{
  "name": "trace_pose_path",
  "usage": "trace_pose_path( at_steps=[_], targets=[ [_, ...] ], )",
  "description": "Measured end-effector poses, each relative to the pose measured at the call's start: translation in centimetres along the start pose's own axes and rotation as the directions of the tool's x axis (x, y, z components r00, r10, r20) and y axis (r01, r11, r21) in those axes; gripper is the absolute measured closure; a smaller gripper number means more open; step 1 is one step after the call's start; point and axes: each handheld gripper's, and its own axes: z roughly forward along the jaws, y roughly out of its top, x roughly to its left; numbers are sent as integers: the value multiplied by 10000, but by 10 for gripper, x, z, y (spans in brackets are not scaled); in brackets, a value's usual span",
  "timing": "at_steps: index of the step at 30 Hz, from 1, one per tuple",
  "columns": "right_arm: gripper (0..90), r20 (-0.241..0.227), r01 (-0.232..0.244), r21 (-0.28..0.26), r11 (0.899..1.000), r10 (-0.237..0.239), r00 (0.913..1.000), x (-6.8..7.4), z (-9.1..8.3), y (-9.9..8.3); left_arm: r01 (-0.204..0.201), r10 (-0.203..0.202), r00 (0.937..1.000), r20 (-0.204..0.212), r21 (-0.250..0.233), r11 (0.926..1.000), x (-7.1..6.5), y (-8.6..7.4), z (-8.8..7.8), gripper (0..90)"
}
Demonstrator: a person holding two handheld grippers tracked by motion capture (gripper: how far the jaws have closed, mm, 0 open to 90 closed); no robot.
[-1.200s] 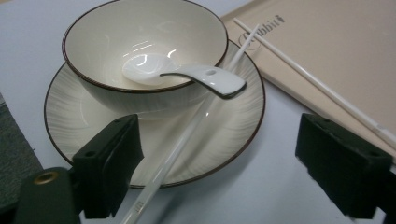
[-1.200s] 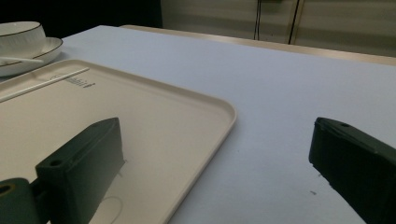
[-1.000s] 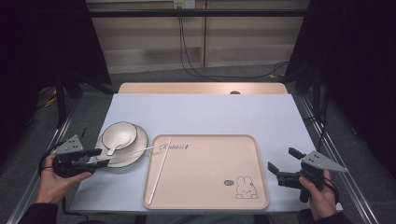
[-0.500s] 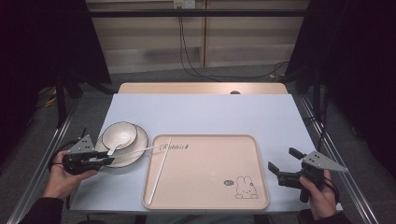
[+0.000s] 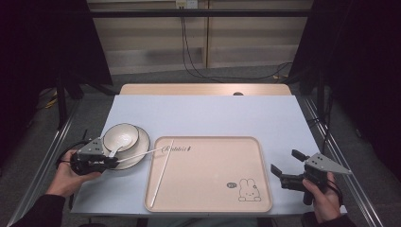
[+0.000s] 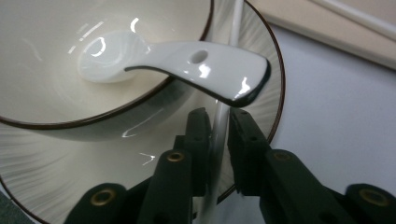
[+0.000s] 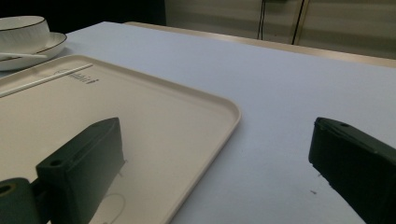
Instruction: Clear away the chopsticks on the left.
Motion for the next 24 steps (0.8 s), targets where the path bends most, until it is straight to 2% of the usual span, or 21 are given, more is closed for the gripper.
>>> trace_pose_path(
  at_steps=[1, 2, 3, 6, 9, 14, 15, 19, 23, 24],
  targets=[
    [25, -7, 8, -1, 10000, -8, 10000, 0, 0, 0, -93, 93, 10000, 22, 19, 10000, 1, 1, 1, 812],
    [25, -6, 13, -4, 10000, -13, 10000, 0, 0, 0, -132, 129, 9997, 220, 102, 9999, 2, 1, 1, 824],
    [26, -6, 10, -5, 10000, -10, 10000, 0, 0, 0, 115, -115, 9997, 221, -26, 9999, 1, 1, 3, 839],
    [26, -5, -10, 0, 10000, 10, 10000, 0, 0, 0, -86, 83, 9997, 242, 126, 9999, 2, 1, 1, 844],
    [25, -3, -11, -4, 10000, 11, 10000, 0, 0, 0, 52, -58, 9992, 396, 164, 9999, 3, 1, 0, 847],
    [25, -5, 1, -4, 10000, -1, 10000, 0, 0, 0, 379, -378, 9987, 350, -20, 9993, 2, 0, -3, 848],
    [25, -4, -17, -1, 10000, 17, 10000, 0, 0, 0, 491, -494, 9977, 455, 67, 9988, 3, 0, -4, 848],
    [25, 27, -54, -35, 10000, 54, 10000, 0, 0, 0, 780, -772, 9955, 548, -122, 9969, 1, 1, -6, 849],
    [25, 19, -62, -24, 10000, 62, 10000, 0, 0, 0, 935, -926, 9947, 452, -189, 9954, -2, 2, -7, 849],
    [26, 8, -67, -29, 10000, 67, 10000, 0, 0, 0, 982, -969, 9937, 571, -202, 9950, -3, 3, -8, 849]
  ],
)
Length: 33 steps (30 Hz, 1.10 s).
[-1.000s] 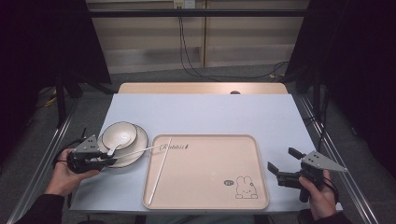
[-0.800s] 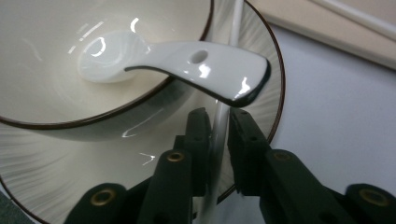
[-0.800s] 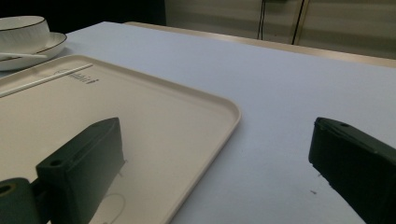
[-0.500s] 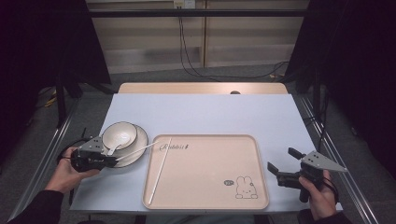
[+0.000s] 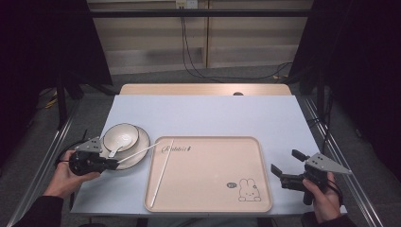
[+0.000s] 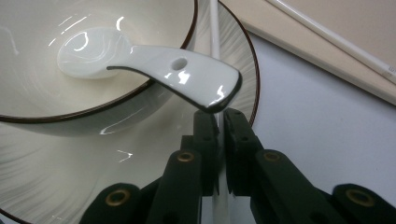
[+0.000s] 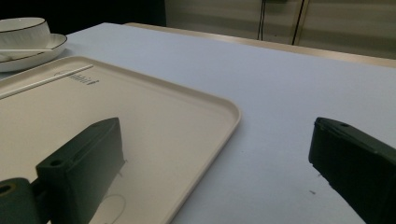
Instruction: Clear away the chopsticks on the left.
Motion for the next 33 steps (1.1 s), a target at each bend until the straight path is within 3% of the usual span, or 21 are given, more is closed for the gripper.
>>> trace_pose_path(
  at_steps=[13, 19, 26, 30, 33],
  targets=[
    [25, -14, 0, -28, 10000, 0, 10000, 0, 0, 0, 570, -561, 9983, 157, -635, 9964, -10, 1, -5, 849],
    [25, -25, -29, -32, 10000, 29, 10000, 0, 0, 0, 966, -958, 9953, 118, -1084, 9894, -18, -1, -9, 849],
    [25, -46, -37, -32, 10000, 37, 10000, 0, 1, 1, 1051, -1040, 9945, 152, -1243, 9867, -29, 1, -12, 849],
    [25, -43, -66, -41, 10000, 66, 10000, 0, 1, 1, 1309, -1304, 9914, 133, -1503, 9799, -36, 1, -14, 849],
    [26, -56, -52, -34, 10000, 52, 10000, 0, 1, 1, 1587, -1613, 9869, 15, -1856, 9697, -41, 1, -16, 849]
  ],
)
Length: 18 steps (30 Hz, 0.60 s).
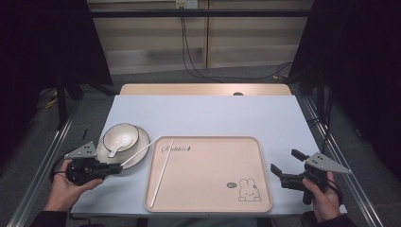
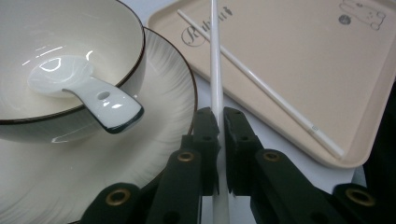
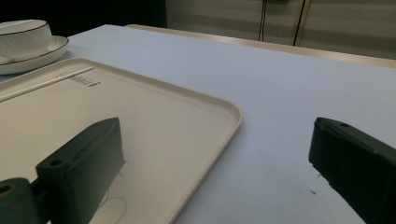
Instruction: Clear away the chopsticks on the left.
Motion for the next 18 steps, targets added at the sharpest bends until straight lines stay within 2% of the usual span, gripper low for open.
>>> trace_pose_path(
  at_steps=[1, 4, 9, 12, 14, 16, 18],
  targets=[
    [25, -1, -4, -9, 10000, 4, 10000, 0, 0, 0, 164, -164, 9999, 1, -91, 9998, -1, 0, 0, 849],
    [25, -4, -14, -5, 10000, 14, 10000, 0, 0, 0, 204, -204, 9998, -8, -132, 9997, -8, 1, -1, 849],
    [25, 1, 10, -16, 10000, -10, 10000, 0, 0, 0, 522, -526, 9986, -92, -384, 9979, -25, 3, -1, 849],
    [26, -16, -23, -9, 10000, 23, 10000, 0, 0, 0, 697, -712, 9971, -253, -554, 9960, -33, 3, 0, 849],
    [25, -11, 8, -15, 10000, -8, 10000, 0, 0, 0, 722, -760, 9956, -546, -696, 9950, -39, 2, 1, 849],
    [25, -1, -11, -3, 10000, 11, 10000, 0, 0, 0, 886, -940, 9939, -584, -898, 9920, -44, 1, 3, 849],
    [26, -7, -19, -2, 10000, 19, 10000, 0, 0, 0, 1005, -1061, 9925, -607, -902, 9908, -50, 1, 5, 849]
  ],
)
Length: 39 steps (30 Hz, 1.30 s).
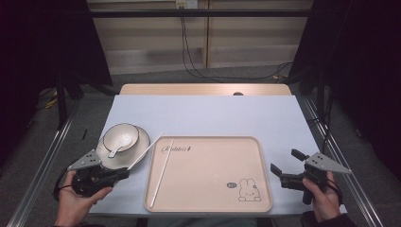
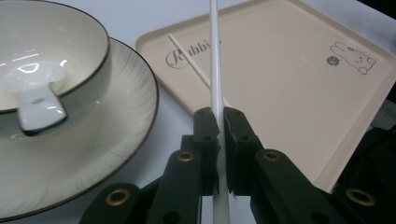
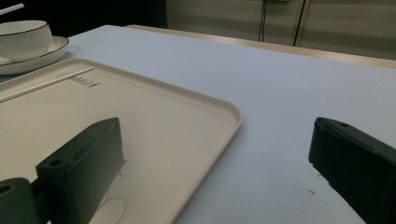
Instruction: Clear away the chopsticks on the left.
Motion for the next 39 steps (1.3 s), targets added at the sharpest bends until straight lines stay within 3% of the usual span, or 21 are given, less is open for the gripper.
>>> trace_pose_path(
  at_steps=[8, 12, 13, 20, 22, 23, 27, 30, 33, 37, 38, 39],
  targets=[
    [27, -2, 36, -3, 10000, -36, 10000, 0, 1, 0, 858, -857, 9959, -305, 18, 9963, -27, 4, 8, 849],
    [27, -27, 70, -15, 10000, -70, 10000, 0, 1, 0, 1549, -1550, 9869, -447, -38, 9879, -34, 6, 21, 849],
    [27, -45, 68, -5, 10000, -68, 10000, 0, 1, 0, 1553, -1551, 9872, -379, 29, 9879, -32, 7, 24, 849],
    [27, -49, 79, 17, 10000, -79, 10000, 0, 2, 0, 2243, -2214, 9722, -762, 308, 9740, -38, 13, 53, 848],
    [27, -55, 84, 8, 10000, -84, 9999, 0, 2, 0, 2588, -2561, 9620, -949, 170, 9658, -40, 13, 61, 848],
    [27, -64, 86, 10, 10000, -86, 9999, 0, 2, 0, 2995, -2967, 9495, -1023, 132, 9540, -42, 12, 67, 848],
    [27, -63, 62, 18, 10000, -62, 10000, 0, 1, 0, 3127, -3009, 9433, -1402, 707, 9472, -49, 11, 81, 848],
    [27, -51, 88, 23, 10000, -88, 9999, 0, 2, 0, 3362, -3201, 9328, -1657, 802, 9384, -52, 12, 87, 848],
    [27, -125, 94, 104, 9999, -92, 9999, 1, 2, 0, 3671, -3459, 9176, -1959, 840, 9264, -54, 15, 93, 848],
    [27, -81, 77, 85, 9999, -77, 9999, 0, 3, 0, 3888, -3605, 9072, -2167, 1049, 9153, -58, 18, 103, 848],
    [27, -77, 87, 79, 9999, -87, 9999, 0, 2, 0, 3874, -3572, 9061, -2265, 1054, 9159, -60, 18, 106, 848],
    [27, -82, 79, 73, 9999, -79, 9999, 0, 2, 0, 3961, -3644, 9012, -2346, 1048, 9122, -62, 19, 109, 848]
  ],
)
